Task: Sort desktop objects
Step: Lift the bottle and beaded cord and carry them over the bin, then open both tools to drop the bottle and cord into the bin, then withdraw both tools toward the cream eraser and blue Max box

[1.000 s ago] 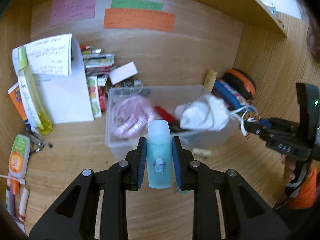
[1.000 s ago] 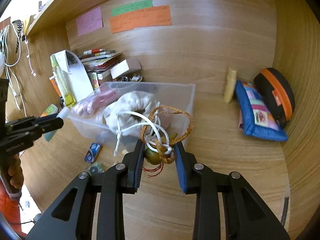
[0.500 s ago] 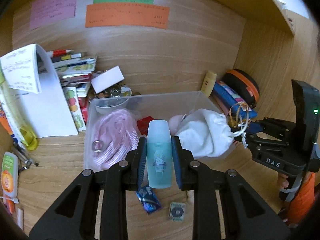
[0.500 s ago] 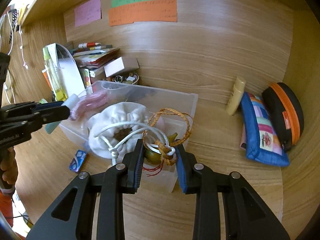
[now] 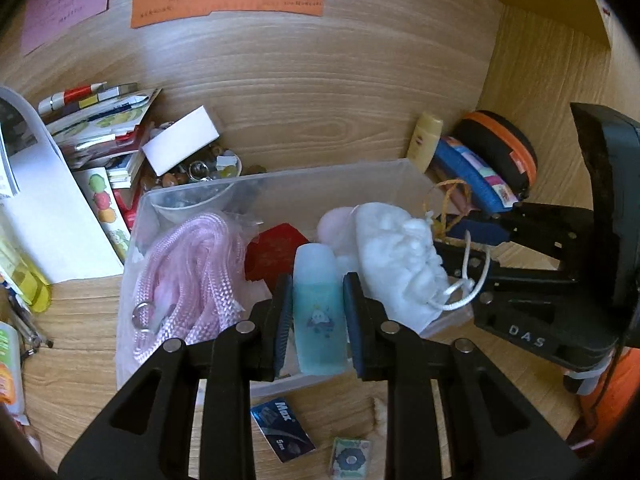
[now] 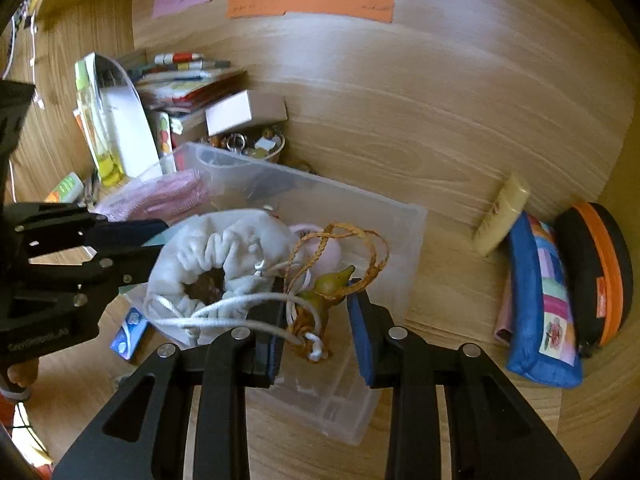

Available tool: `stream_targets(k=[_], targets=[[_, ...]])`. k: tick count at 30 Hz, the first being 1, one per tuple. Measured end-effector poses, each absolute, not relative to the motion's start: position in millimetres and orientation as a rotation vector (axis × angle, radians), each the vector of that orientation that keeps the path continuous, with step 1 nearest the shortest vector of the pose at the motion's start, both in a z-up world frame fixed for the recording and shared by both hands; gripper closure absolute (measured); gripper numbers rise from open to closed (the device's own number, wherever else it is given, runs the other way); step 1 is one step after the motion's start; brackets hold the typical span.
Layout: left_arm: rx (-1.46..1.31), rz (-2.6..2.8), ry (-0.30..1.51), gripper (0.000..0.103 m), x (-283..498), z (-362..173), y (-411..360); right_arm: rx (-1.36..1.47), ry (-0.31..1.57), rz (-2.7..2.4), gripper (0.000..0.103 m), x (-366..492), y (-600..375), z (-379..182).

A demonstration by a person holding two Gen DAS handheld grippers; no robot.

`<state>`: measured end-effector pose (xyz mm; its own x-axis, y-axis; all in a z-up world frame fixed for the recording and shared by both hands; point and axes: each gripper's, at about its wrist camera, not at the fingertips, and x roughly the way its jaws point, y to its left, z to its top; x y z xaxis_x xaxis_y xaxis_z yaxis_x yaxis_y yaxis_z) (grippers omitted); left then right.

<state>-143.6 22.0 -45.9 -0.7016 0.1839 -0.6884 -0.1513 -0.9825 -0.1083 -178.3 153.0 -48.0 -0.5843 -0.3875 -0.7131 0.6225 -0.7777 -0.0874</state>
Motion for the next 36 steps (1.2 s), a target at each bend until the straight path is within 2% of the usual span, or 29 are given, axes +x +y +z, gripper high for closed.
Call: stream_targets(k=[8, 11, 16, 19, 25, 29, 31, 36], targets=[[-1.105, 2.749, -0.046, 0.075, -135, -43, 22, 0.98, 0.453, -2.302, 0.076, -164, 158, -46], [-1.096, 2.749, -0.055, 0.073, -130, -40, 21, 0.991, 0.442, -2.298, 0.068, -158, 162, -43], [-1.062, 2.768, -0.047, 0.057, -118, -33, 20, 0.975, 0.429, -2.306, 0.06, -146, 169, -38], [-1.034, 2.785, -0.038, 0.049, -108, -28, 20, 0.961, 0.435, -2.31, 0.059, -138, 172, -35], [-1.003, 2.809, -0.018, 0.041, -92, -23, 18, 0.951, 0.441, -2.303, 0.057, -120, 177, -33], [-0.987, 2.823, -0.029, 0.038, -79, -21, 13, 0.947, 0.439, -2.3, 0.047, -106, 181, -33], [-0.984, 2.827, -0.04, 0.033, -74, -22, 9, 0.944, 0.433, -2.297, 0.045, -100, 182, -33], [-1.013, 2.85, -0.068, 0.03, -60, -27, -6, 0.938, 0.429, -2.274, 0.042, -87, 185, -38]])
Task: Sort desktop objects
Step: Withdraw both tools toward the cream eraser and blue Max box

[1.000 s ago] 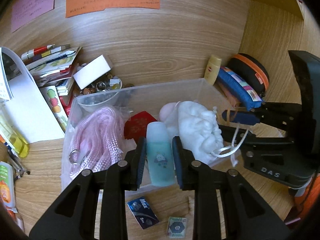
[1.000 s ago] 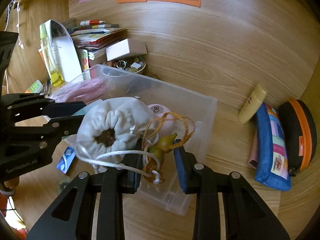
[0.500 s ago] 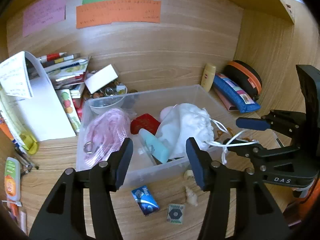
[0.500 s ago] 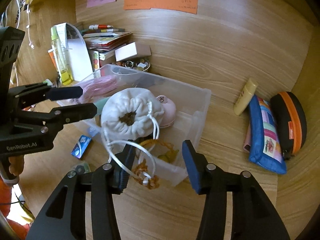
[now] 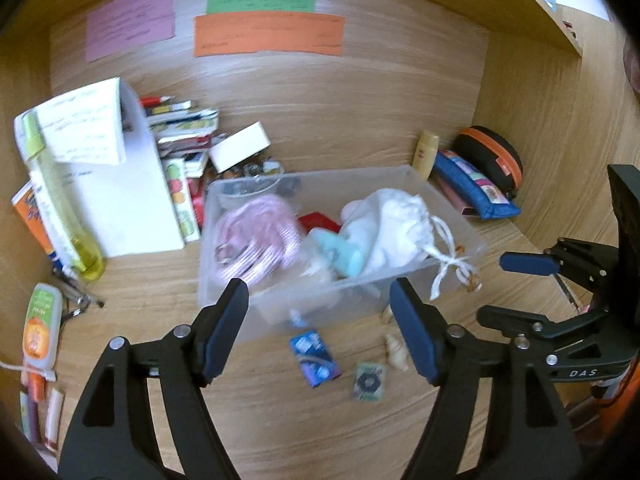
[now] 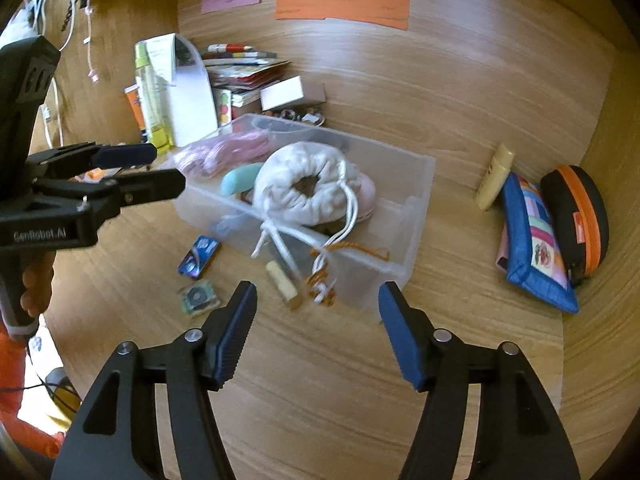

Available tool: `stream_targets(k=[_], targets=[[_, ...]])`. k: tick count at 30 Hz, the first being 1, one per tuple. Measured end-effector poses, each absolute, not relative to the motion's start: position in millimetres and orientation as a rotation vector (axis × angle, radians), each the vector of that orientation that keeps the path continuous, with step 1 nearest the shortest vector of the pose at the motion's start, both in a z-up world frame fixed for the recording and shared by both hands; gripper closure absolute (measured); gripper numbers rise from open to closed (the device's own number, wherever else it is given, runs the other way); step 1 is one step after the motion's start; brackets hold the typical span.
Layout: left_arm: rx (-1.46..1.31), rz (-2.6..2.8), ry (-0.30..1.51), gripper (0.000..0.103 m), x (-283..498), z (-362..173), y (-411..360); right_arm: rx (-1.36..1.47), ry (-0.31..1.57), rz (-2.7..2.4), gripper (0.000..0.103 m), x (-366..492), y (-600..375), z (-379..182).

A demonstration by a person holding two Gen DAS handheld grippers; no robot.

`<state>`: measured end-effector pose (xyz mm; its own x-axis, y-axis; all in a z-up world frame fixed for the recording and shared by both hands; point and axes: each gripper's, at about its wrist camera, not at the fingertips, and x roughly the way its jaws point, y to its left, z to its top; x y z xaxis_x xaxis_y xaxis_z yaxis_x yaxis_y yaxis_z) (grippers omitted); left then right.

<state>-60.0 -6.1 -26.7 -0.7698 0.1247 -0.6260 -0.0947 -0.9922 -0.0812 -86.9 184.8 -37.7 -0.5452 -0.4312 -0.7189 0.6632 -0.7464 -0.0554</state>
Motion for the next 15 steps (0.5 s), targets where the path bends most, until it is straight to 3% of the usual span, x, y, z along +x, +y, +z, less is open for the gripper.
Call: stream_targets(k=[15], targets=[[-1.311, 2.825, -0.135, 0.025, -57, -91, -33, 1.091, 0.328, -2.161, 0.042, -90, 175, -84]])
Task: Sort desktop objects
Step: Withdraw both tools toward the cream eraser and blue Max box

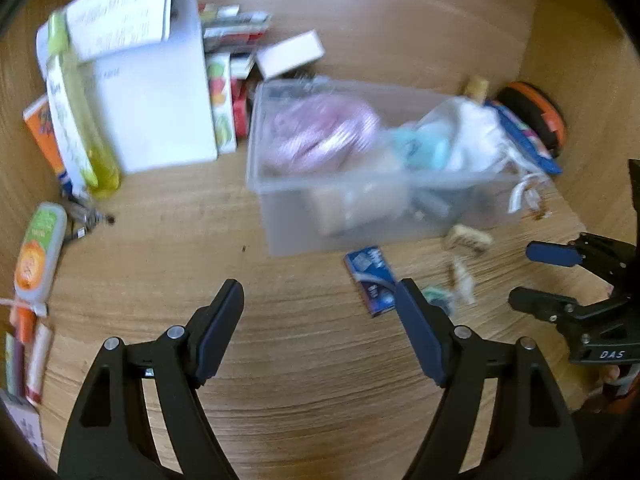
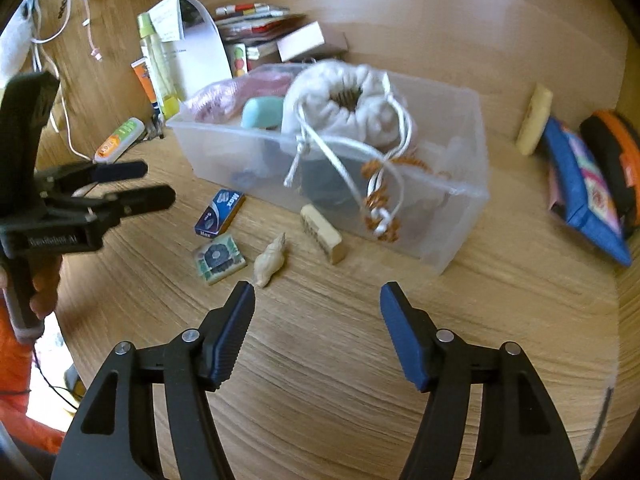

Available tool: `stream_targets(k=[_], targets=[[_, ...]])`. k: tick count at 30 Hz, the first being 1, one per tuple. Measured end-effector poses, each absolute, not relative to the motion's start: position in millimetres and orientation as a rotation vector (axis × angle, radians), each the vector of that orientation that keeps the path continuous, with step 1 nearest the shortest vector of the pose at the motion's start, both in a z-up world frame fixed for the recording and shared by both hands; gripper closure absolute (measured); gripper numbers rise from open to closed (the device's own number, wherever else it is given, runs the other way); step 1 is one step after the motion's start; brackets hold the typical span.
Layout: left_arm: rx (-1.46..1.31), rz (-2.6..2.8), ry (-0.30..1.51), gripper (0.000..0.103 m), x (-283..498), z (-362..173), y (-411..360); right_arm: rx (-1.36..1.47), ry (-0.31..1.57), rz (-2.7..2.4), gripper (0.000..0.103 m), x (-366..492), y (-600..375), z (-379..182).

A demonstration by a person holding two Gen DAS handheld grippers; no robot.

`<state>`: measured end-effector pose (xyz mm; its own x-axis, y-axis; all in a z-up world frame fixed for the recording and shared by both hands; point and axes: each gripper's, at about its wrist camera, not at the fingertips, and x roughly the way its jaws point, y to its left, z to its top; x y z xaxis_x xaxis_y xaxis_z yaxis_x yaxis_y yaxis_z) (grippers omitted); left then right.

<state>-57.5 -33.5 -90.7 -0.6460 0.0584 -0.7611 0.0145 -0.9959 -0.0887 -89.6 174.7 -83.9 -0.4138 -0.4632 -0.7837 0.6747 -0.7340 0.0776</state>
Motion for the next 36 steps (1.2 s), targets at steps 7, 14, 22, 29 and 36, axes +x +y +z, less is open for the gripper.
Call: stream_targets(k=[7, 14, 22, 29, 36], targets=[[-1.345, 2.783, -0.163, 0.026, -64, -102, -32, 1.129, 0.273, -2.169, 0.059, -107, 171, -99], [-1.327, 2.745, -0.111, 0.026, -68, -103, -17, 1.105, 0.318, -2.184, 0.079, -118, 159, -106], [-1.345, 2.725, -0.095, 0.025, -80, -106, -9, 1.067, 0.394, -2.161, 0.084, -123, 140, -113], [-1.341, 2.728, -0.084, 0.025, -83, -106, -7, 1.077, 0.412, -2.107, 0.088, -122, 134, -121], [-1.384, 2.726, -0.078, 0.026, -82, -111, -15, 1.055, 0.45, -2.059, 0.091, -105, 141, -123]])
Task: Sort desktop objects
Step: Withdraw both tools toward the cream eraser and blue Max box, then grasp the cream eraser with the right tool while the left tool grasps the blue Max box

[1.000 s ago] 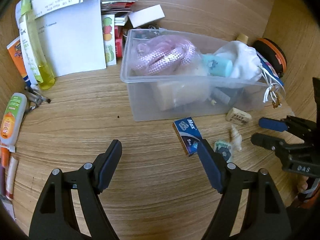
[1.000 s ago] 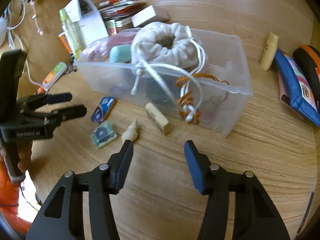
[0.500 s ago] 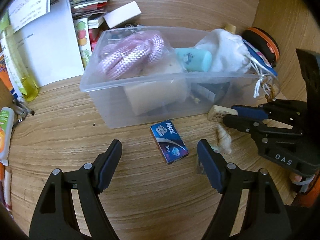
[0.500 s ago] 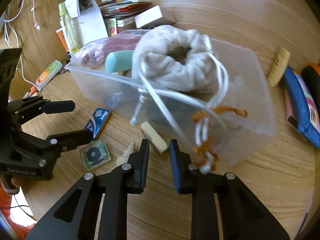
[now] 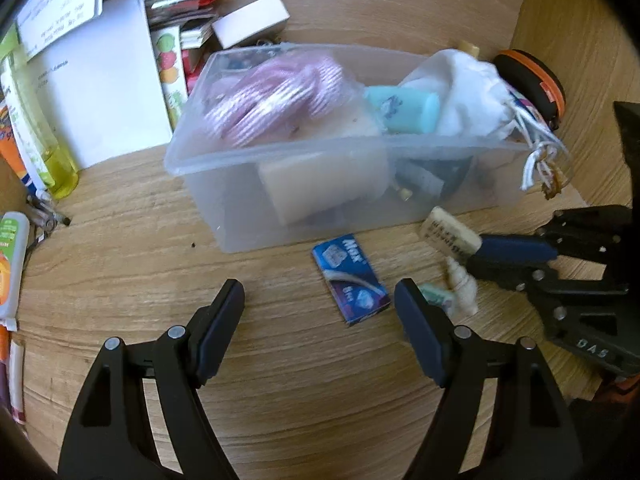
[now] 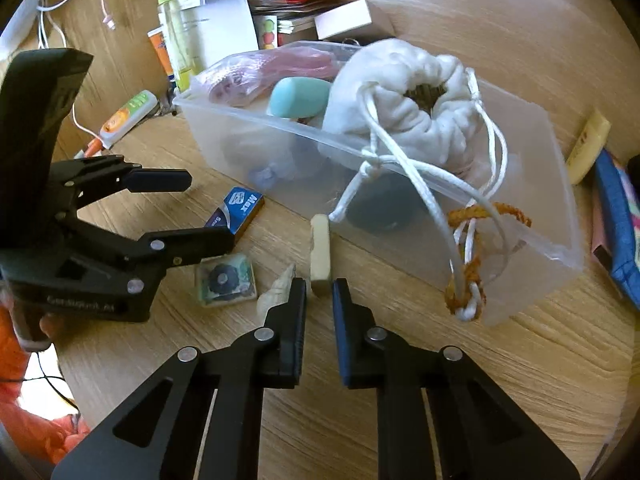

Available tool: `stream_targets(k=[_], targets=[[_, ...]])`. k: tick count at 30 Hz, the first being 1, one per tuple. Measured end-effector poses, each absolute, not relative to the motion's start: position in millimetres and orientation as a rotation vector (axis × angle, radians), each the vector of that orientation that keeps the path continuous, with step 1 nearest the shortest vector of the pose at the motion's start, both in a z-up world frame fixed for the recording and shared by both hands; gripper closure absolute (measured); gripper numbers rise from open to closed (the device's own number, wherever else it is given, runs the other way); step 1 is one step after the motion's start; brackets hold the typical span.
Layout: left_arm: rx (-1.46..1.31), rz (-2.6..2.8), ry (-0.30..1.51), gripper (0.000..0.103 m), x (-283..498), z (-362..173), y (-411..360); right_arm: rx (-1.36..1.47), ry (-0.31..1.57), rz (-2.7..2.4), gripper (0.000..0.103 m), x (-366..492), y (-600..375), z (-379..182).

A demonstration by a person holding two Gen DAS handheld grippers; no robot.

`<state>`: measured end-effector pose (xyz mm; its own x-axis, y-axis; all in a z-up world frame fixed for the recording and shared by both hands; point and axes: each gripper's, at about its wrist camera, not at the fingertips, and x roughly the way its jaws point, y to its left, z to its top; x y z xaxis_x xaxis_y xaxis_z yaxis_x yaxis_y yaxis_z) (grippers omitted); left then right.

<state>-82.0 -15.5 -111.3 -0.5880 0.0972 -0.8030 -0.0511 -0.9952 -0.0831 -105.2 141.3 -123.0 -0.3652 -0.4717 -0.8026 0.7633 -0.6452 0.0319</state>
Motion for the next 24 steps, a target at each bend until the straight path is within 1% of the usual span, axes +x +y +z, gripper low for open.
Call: stream_targets(k=[5, 8, 11, 15, 23, 24], targets=[[-1.391, 2.719, -0.114, 0.026, -83, -111, -18, 1.029, 0.472, -2.091, 0.091, -110, 135, -125], [-1.393, 2.727, -0.086, 0.026, -86, -112, -14, 1.034, 0.476, -2.084, 0.091, -113, 128, -129], [-1.378, 2.728, -0.073, 0.033, -87, -110, -13, 1.038, 0.496, -2.081, 0.091, -114, 122, -135], [-1.36, 2.71, -0.068, 0.051, -88, -109, -6, 1.022, 0.496, -2.094, 0.091, -113, 118, -138], [-1.35, 2.713, -0.064, 0.053, -85, -107, -3, 1.02, 0.467, -2.076, 0.092, -112, 118, -135], [-1.347, 2.718, -0.061, 0.059, -83, -106, -2, 1.021, 0.459, -2.075, 0.092, -112, 119, -134]])
